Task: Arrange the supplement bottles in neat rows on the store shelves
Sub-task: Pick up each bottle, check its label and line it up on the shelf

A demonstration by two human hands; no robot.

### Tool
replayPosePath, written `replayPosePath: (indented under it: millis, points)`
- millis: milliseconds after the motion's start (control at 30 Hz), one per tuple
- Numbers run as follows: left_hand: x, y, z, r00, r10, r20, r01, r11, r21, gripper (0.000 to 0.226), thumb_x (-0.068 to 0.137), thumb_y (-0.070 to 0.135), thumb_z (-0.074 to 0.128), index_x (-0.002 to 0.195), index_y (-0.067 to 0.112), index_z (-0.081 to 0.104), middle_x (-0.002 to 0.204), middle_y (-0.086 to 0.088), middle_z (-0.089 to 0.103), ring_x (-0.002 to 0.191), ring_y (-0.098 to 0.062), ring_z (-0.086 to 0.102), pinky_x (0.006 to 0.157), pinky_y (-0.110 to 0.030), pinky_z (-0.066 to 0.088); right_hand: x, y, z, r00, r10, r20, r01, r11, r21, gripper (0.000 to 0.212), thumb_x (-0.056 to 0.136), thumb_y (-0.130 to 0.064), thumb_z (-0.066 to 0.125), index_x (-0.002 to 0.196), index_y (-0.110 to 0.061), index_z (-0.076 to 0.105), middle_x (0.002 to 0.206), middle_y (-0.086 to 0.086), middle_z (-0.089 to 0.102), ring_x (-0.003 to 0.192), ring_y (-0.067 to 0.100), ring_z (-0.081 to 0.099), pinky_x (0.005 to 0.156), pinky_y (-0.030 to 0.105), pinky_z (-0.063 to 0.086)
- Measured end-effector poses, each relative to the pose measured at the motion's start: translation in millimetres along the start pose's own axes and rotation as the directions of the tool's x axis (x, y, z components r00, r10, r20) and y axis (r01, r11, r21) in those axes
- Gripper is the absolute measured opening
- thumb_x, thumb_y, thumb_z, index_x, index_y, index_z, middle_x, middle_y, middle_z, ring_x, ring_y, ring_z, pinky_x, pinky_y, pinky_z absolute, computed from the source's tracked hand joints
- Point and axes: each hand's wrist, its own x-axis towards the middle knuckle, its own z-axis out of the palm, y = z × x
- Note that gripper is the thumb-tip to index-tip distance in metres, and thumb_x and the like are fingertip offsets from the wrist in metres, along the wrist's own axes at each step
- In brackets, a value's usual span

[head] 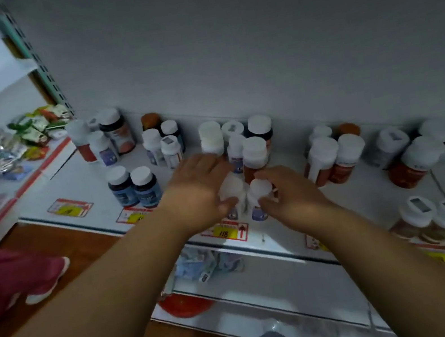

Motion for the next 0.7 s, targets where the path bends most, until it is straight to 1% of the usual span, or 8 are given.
replayPosePath:
  millis: [67,133,233,333,467,533,600,700]
  points:
    - [19.3,-17.3,2.0,0.961,0.089,0.263,-0.098,0.995,0.024,0.075,0.074,0.061,0.063,0.136,0.022,0.045,0.129,-0.005,0.051,0.113,-0.031,0.049,0.092,-0.045,0.042,2.8,-1.3,3.0,0.999,0.047,0.015,-0.047,0.999,-0.007,0.044,0.085,-0.025,0.064,0.126,-0.030,0.050,0.116,-0.006,0.049,0.102,0.013,0.051,0.078,0.016,0.036]
    - [28.4,-24.1,10.6,0.908,0.145,0.393,-0.146,0.989,-0.028,0.070,0.075,0.064,0.060,0.131,0.026,0.041,0.120,-0.002,0.054,0.105,-0.028,0.053,0.084,-0.042,0.046,3.6,-4.2,4.1,0.995,0.100,0.028,-0.099,0.995,-0.016,0.047,0.085,-0.029,0.065,0.129,-0.032,0.048,0.120,-0.003,0.051,0.105,0.013,0.051,0.085,0.023,0.040]
    - [28.0,-31.2,25.3,0.921,0.197,0.337,-0.181,0.980,-0.079,0.060,0.077,0.060,0.061,0.121,0.024,0.043,0.106,-0.003,0.058,0.093,-0.028,0.056,0.072,-0.036,0.044,3.7,-9.3,5.3,0.992,0.124,0.020,-0.124,0.992,-0.019,0.045,0.086,-0.033,0.066,0.127,-0.036,0.047,0.116,-0.005,0.052,0.102,0.012,0.052,0.084,0.024,0.042]
    - [25.5,-34.7,34.7,0.943,0.214,0.255,-0.206,0.977,-0.059,0.063,0.077,0.061,0.058,0.123,0.020,0.044,0.104,-0.005,0.060,0.093,-0.029,0.055,0.070,-0.035,0.040,4.5,-12.0,9.0,0.990,0.144,-0.009,-0.144,0.989,-0.030,0.043,0.085,-0.033,0.067,0.123,-0.036,0.048,0.114,-0.005,0.053,0.099,0.011,0.053,0.084,0.026,0.045]
    - [24.3,-36.2,38.8,0.946,0.204,0.253,-0.196,0.979,-0.056,0.061,0.078,0.062,0.056,0.122,0.022,0.041,0.105,-0.003,0.060,0.092,-0.026,0.054,0.069,-0.032,0.034,2.2,-16.2,14.2,0.985,0.165,-0.044,-0.167,0.985,-0.048,0.048,0.083,-0.034,0.067,0.126,-0.037,0.046,0.117,-0.004,0.053,0.098,0.013,0.055,0.086,0.033,0.049]
    - [24.5,-36.6,37.5,0.945,0.189,0.266,-0.175,0.982,-0.074,0.062,0.078,0.063,0.056,0.122,0.023,0.042,0.108,-0.002,0.059,0.095,-0.025,0.054,0.071,-0.033,0.036,1.2,-17.1,14.8,0.985,0.164,-0.046,-0.167,0.985,-0.046,0.050,0.083,-0.035,0.067,0.128,-0.037,0.045,0.117,-0.004,0.053,0.099,0.014,0.055,0.087,0.033,0.049]
    - [24.3,-35.2,32.8,0.949,0.170,0.266,-0.151,0.984,-0.091,0.066,0.075,0.067,0.056,0.123,0.025,0.042,0.116,0.000,0.055,0.103,-0.023,0.052,0.080,-0.035,0.038,-0.8,-18.8,13.0,0.985,0.167,-0.048,-0.169,0.985,-0.037,0.053,0.084,-0.037,0.066,0.132,-0.037,0.042,0.121,-0.005,0.052,0.104,0.013,0.054,0.089,0.031,0.047]
    - [25.0,-25.9,15.4,0.974,0.148,0.171,-0.137,0.988,-0.076,0.076,0.070,0.076,0.048,0.124,0.023,0.045,0.119,0.001,0.052,0.108,-0.023,0.049,0.091,-0.038,0.038,-12.7,-23.2,2.3,0.979,0.161,-0.127,-0.163,0.987,-0.005,0.057,0.085,-0.042,0.064,0.135,-0.038,0.038,0.127,-0.008,0.050,0.111,0.008,0.051,0.092,0.029,0.046]
